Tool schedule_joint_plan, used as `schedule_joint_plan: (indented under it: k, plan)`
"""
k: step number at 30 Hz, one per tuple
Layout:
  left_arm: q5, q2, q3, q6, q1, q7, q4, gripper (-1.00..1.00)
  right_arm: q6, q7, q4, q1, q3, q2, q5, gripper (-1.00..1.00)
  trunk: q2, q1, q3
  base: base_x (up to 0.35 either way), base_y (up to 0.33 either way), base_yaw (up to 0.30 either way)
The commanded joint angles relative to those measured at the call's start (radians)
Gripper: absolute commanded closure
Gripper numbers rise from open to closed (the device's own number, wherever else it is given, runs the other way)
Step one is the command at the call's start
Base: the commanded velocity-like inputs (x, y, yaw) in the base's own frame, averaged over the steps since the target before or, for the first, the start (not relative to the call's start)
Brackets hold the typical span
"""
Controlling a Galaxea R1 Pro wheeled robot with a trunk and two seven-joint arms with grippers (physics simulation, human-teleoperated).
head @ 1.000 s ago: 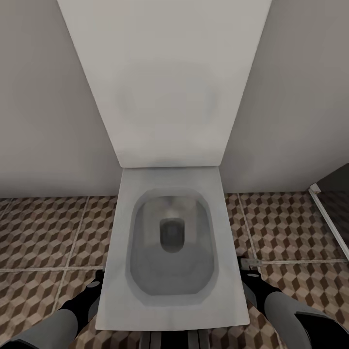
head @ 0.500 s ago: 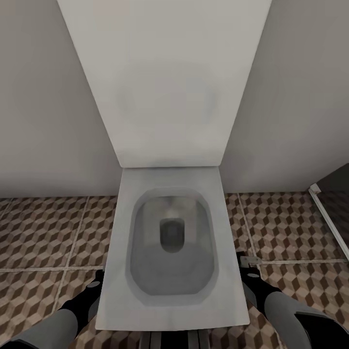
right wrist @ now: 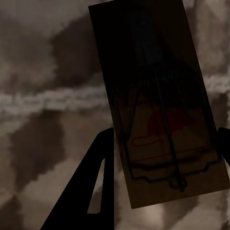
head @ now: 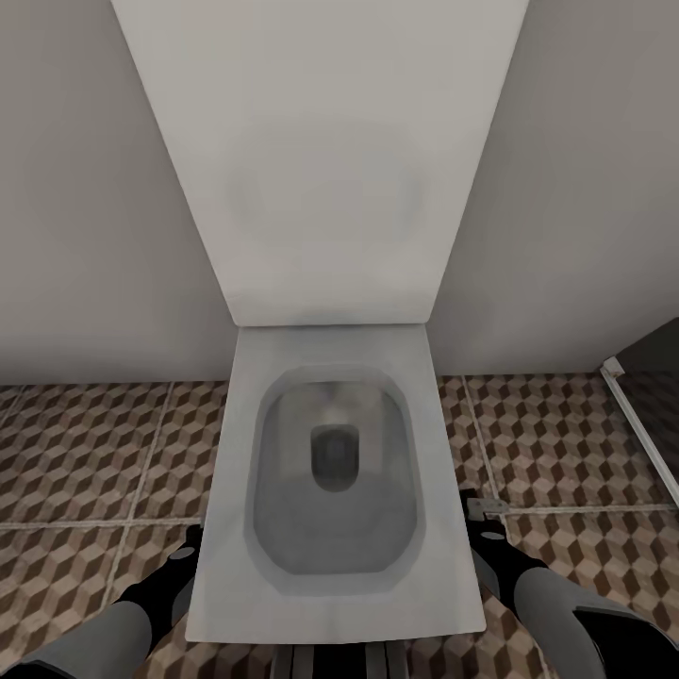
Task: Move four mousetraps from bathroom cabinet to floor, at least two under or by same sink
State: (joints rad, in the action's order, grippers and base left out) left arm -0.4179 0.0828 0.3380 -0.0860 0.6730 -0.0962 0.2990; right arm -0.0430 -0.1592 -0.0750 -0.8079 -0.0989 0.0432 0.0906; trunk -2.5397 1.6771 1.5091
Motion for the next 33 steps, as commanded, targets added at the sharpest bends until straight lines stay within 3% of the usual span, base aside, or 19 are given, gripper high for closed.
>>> schedule_joint_plan:
  k: [1, 20, 33]
  plan:
    - [-0.006, 0.001, 0.009, -0.003, 0.000, -0.007, 0.000, 1.00, -0.005, -0.001, 0.001, -0.001, -0.008, 0.000, 0.008, 1.00, 0.000, 0.000, 0.001, 0.000, 0.000, 0.000]
    - [-0.008, 0.009, 0.007, -0.003, 0.000, -0.007, -0.003, 1.00, -0.014, -0.001, 0.001, -0.001, -0.008, -0.002, 0.009, 1.00, 0.000, 0.000, 0.001, 0.000, 0.000, 0.000]
    - [-0.011, 0.083, 0.006, -0.004, 0.000, -0.001, -0.008, 1.00, -0.015, -0.002, 0.001, -0.001, -0.008, -0.001, 0.008, 1.00, 0.000, 0.000, 0.001, 0.000, 0.000, 0.000]
